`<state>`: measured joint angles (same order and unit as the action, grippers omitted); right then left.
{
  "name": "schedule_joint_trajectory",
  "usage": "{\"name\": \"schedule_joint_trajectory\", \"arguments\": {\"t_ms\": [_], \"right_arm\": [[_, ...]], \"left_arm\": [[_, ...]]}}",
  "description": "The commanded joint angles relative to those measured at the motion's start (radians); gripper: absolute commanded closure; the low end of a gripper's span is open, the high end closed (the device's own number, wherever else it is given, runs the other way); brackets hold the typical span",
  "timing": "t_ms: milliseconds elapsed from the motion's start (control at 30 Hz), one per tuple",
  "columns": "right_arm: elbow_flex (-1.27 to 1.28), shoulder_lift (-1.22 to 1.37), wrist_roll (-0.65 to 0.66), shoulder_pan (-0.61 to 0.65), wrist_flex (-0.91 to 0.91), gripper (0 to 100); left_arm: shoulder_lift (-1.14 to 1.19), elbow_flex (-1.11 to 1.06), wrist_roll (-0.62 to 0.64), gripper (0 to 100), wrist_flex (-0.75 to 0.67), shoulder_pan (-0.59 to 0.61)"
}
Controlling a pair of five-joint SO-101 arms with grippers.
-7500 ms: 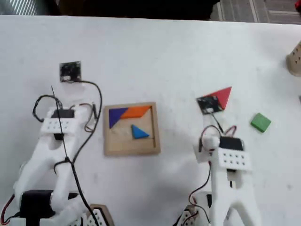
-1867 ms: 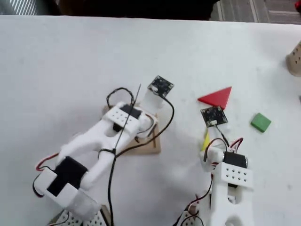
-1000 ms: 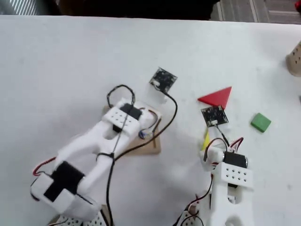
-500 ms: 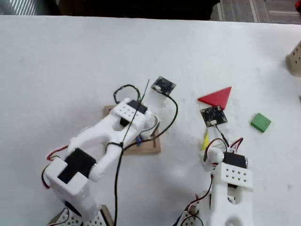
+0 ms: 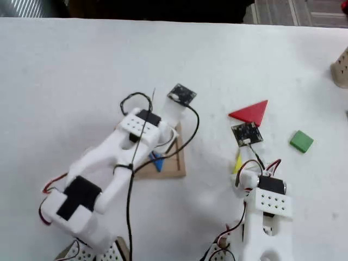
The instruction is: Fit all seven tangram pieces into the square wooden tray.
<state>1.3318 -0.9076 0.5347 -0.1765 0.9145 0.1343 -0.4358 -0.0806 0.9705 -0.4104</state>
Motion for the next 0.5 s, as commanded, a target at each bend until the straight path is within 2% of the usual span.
{"name": "schedule_joint_trajectory", "arguments": {"t_ms": [0, 100, 233, 467], "right_arm": [[-0.003, -0.019, 0.012, 0.013, -0.013, 97.8], [-0.003, -0.019, 0.012, 0.013, -0.013, 97.8], [-0.003, -0.019, 0.012, 0.013, -0.013, 97.8], [-0.005, -0.019, 0.012, 0.013, -0.013, 97.8]], "left_arm": [[-0.11, -0.023, -0.006, 98, -0.008, -0.096], [-0.101, -0.097, -0.006, 98, -0.063, -0.147], [-0.059, -0.127, -0.008, 98, -0.078, -0.154], [-0.048, -0.129, -0.008, 98, 0.015, -0.09]]}}
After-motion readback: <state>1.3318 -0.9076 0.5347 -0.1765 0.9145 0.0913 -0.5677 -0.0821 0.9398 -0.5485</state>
